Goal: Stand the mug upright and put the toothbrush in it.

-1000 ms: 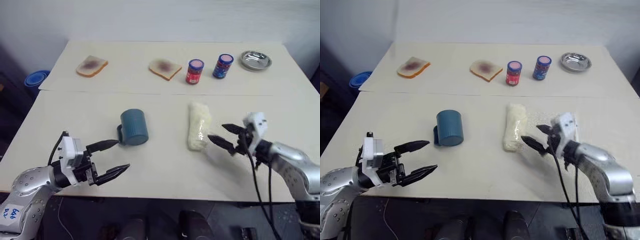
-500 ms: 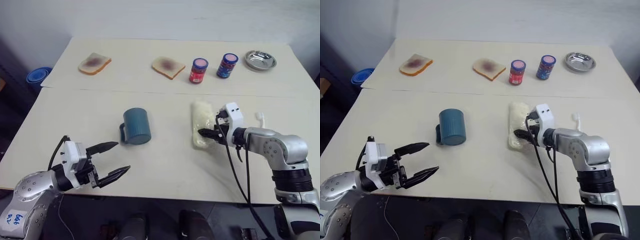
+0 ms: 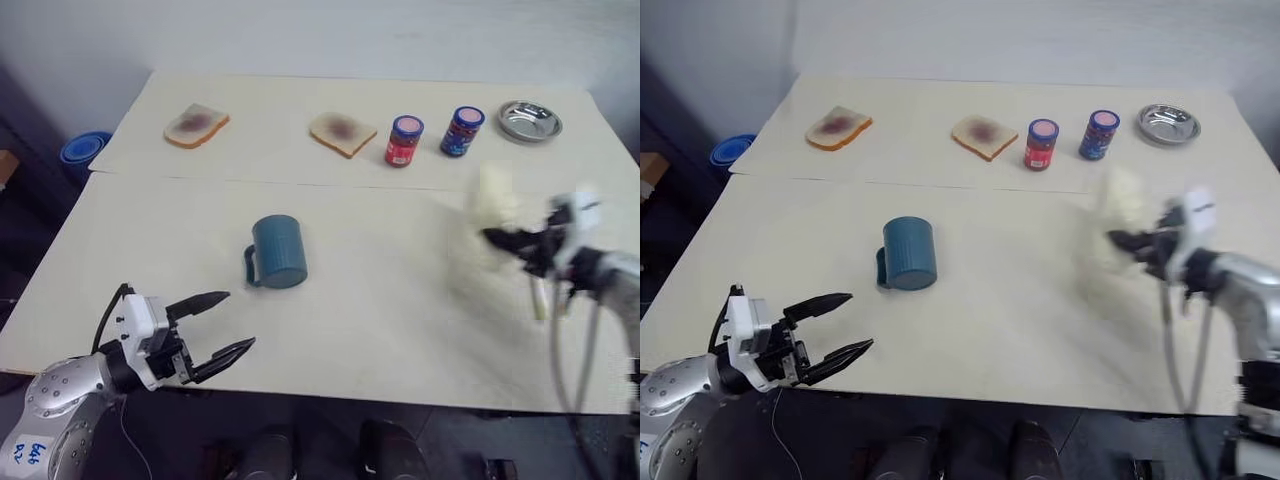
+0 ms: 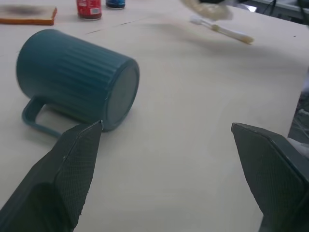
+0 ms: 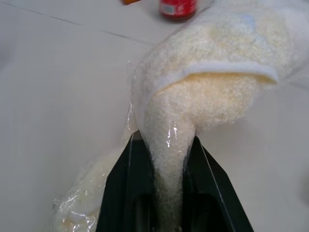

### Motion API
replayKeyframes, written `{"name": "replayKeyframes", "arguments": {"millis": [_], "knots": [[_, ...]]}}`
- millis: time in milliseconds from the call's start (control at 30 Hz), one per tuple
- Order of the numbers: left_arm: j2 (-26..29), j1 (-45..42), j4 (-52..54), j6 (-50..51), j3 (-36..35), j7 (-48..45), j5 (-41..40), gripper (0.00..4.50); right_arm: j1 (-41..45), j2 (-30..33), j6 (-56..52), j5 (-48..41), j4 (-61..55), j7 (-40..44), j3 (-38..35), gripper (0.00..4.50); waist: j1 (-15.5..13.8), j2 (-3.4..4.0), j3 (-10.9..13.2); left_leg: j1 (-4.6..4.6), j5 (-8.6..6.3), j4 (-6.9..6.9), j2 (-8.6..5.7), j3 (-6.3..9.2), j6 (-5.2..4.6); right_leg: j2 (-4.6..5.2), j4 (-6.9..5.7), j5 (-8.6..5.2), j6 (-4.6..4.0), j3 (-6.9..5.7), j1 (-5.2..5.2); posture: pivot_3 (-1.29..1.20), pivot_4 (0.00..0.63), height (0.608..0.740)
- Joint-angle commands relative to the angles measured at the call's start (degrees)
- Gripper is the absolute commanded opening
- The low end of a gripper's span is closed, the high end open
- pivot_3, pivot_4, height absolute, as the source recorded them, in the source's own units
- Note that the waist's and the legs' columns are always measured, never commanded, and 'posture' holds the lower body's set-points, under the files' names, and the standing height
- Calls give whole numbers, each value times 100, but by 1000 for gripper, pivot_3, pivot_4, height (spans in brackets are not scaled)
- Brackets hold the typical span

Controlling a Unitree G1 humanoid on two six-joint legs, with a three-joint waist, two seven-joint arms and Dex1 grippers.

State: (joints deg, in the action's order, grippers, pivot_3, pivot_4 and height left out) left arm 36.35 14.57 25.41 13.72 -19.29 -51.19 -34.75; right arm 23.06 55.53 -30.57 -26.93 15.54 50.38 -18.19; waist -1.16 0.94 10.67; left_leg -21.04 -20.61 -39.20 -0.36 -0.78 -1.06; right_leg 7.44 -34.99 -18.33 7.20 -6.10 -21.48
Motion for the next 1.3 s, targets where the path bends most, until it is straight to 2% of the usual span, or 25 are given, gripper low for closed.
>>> {"name": "replayKeyframes", "arguments": {"millis": [33,133,300,333,367,467,600,667,700,800,900,967,1133,1200,1300], "knots": [[14,-89,-120,-143,-38,-107,4,4500,257,474,1413,843,1530,543,306,249,15,0,0,2,0,0,1,-7,0,0,0,0,0,2,0,0,150,740],[39,-189,-221,-147,-2,-139,21,4500,840,586,2264,1481,2855,599,731,249,108,0,0,5,2,0,4,-44,1,-1,-1,0,0,3,-1,0,150,740],[83,-303,-354,-146,-63,-130,57,4500,1865,596,2907,2397,4623,-298,1237,249,219,16,10,12,6,3,12,-72,8,1,-8,0,0,1,-5,0,150,740],[73,-291,-365,-118,-113,-86,36,4500,1929,626,3009,2446,4749,-331,1233,971,227,16,10,11,6,4,15,-71,8,-1,-7,0,0,-1,-5,0,150,740],[64,-276,-369,-98,-150,-59,17,4500,1974,645,3112,2484,4846,-328,1224,1158,244,16,10,10,6,4,15,-70,9,-1,-7,0,0,-2,-5,0,150,740],[64,-188,-423,-71,-239,-5,26,4500,1941,799,3508,2519,4969,-387,1100,2291,252,16,10,7,6,4,14,-68,9,2,-5,0,0,-2,-5,0,150,740],[87,60,-630,-68,-477,77,108,4500,1337,1151,5169,2408,4667,-164,841,3632,188,19,11,4,6,3,9,-65,8,7,-5,0,0,-4,-6,0,150,740],[89,133,-716,-93,-566,102,131,4500,1201,1164,5673,2263,4561,-82,671,4334,192,19,11,5,6,4,11,-67,8,5,-1,0,0,-3,-8,0,150,740],[79,190,-792,-95,-667,153,142,4500,1093,928,5877,1806,4281,270,378,4428,198,16,12,5,6,4,11,-67,8,5,-1,0,1,-3,-7,0,150,740],[90,377,-1063,-48,-1016,273,139,4500,507,138,5922,698,2942,1353,99,4428,263,-21,22,27,6,2,25,-58,10,-2,1,2,4,0,9,0,150,740],[169,541,-1308,68,-1277,507,319,4500,-213,-777,5481,45,1362,1540,260,4428,275,-35,23,89,-9,14,59,-43,33,-5,15,1,3,5,69,0,150,740],[173,604,-1429,219,-1487,717,323,4500,-799,-1354,5601,-24,523,1718,626,4428,258,-23,27,90,-13,15,58,-27,35,-1,15,1,2,5,70,0,150,740],[203,805,-1092,1085,-1951,1118,-86,4500,-1328,-2176,6198,-62,-31,2235,1116,4428,108,-20,27,59,-14,9,25,-4,24,7,-5,-2,-3,13,38,0,150,740],[328,829,-783,1873,-2088,1457,-371,4500,-1367,-2248,6212,-136,-133,2454,1207,4428,101,-21,28,61,-15,-1,12,0,7,21,0,0,-1,18,54,0,150,740],[522,386,-401,3137,-2195,2302,-883,4500,-1357,-2272,5924,-328,-335,2588,1272,4428,87,-23,27,83,-17,-6,9,35,3,27,26,2,3,15,101,0,150,740]]}}
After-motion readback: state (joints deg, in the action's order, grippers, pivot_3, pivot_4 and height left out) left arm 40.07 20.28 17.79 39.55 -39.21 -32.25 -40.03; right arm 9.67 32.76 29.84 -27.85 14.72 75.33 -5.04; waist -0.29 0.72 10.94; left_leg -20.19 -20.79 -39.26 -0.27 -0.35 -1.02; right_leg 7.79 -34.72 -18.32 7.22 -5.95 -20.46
